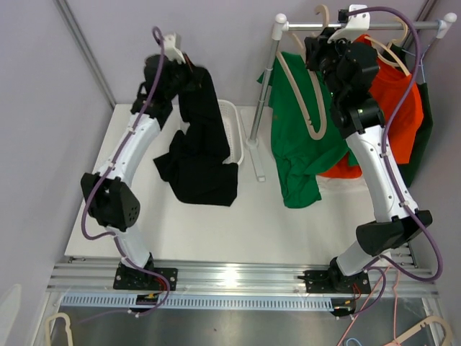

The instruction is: Remove the t-shirt from the hanger

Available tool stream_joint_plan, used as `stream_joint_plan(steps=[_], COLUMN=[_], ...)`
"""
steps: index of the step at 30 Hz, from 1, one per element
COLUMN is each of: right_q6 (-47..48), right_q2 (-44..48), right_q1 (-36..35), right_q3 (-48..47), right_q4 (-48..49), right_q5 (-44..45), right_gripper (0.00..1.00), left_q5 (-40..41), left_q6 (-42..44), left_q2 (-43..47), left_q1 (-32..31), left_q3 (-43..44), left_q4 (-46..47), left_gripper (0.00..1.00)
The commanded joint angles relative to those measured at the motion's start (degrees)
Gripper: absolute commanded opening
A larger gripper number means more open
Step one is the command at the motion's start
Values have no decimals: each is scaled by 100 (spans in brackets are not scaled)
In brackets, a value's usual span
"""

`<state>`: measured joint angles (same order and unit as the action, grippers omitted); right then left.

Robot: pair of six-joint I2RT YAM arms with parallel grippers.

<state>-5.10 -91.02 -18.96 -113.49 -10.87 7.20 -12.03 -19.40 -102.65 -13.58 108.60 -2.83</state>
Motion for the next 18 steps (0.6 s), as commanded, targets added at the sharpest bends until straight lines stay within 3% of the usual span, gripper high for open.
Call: stream_joint_plan(steps=[1,6,14,15,17,18], right_q6=[238,212,238,238,247,238], right_q2=[-196,-609,-917,-961,-1119,-1163], right_q1=[68,112,121,129,147,147], right_q3=[-146,-621,-779,-849,-1051,-1104], right_q4=[639,288,270,235,130,95], right_q5=[-228,-228,-237,-237,-246,-263], right_gripper=[0,0,0,0,0,0], left_q5=[764,280,-800,-801,-827,-766], left_q6=[-616,-1092,-1575,-1602,-1602,-1628], left_q2=[-141,-825,-1758,-1767,-1802,-1837], left_q1=[-294,-312,-110,-75,4,31], left_q3=[-699,-550,-524,-532,-480,-419], left_q4=[-1306,-2640,-2916,-2899,-2846,-2933], left_gripper=[1,1,2,9,12,27])
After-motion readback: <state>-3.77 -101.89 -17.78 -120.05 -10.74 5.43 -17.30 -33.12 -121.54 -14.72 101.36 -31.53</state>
